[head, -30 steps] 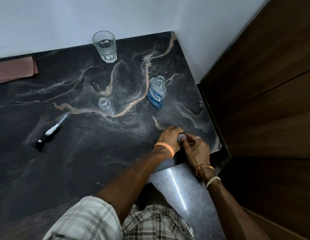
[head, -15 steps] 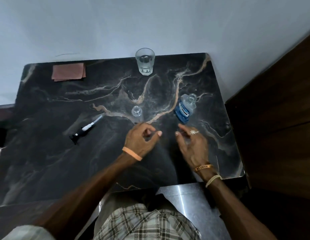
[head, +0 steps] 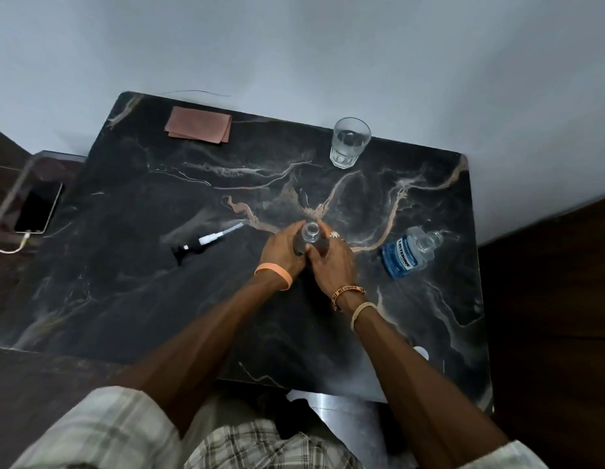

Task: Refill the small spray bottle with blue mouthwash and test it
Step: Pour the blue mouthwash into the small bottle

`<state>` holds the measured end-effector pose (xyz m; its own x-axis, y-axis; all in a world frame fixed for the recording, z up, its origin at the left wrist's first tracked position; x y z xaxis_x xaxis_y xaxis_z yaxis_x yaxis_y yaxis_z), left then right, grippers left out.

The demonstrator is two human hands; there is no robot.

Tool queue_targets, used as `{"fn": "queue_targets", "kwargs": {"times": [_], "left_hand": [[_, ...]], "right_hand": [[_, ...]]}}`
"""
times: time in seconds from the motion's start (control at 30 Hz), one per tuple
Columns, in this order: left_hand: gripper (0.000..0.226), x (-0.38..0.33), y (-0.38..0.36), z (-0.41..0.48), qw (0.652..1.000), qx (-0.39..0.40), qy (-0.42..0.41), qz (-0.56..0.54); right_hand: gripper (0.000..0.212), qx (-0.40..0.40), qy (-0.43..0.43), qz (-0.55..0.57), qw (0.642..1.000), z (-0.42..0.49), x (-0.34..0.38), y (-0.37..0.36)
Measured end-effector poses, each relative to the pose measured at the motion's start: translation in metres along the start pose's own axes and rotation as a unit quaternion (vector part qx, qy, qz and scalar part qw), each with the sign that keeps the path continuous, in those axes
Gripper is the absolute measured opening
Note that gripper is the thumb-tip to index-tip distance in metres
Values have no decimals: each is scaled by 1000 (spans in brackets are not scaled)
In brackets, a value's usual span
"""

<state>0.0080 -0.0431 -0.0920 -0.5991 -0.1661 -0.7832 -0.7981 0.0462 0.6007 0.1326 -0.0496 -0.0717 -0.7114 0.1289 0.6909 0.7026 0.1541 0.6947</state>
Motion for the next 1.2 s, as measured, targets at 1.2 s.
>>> {"fn": "queue_targets", "kwargs": {"times": [1.2], "left_hand": [[70, -139, 103, 47, 961, -88, -138, -223]], "right_hand": [[131, -276, -119, 141, 943, -58, -73, 144]]}}
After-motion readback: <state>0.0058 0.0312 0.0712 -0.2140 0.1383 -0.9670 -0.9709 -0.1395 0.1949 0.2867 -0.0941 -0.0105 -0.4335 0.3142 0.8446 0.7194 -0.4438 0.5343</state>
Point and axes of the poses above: each hand's wrist, its own z-axis towards the middle knuckle, its own y-axis out of the back of the hand, x = y × z, the point moved 2 cm from there along z, towards the middle knuckle, and after that the axes turned 1 degree about -z, right-handed, at the moved point
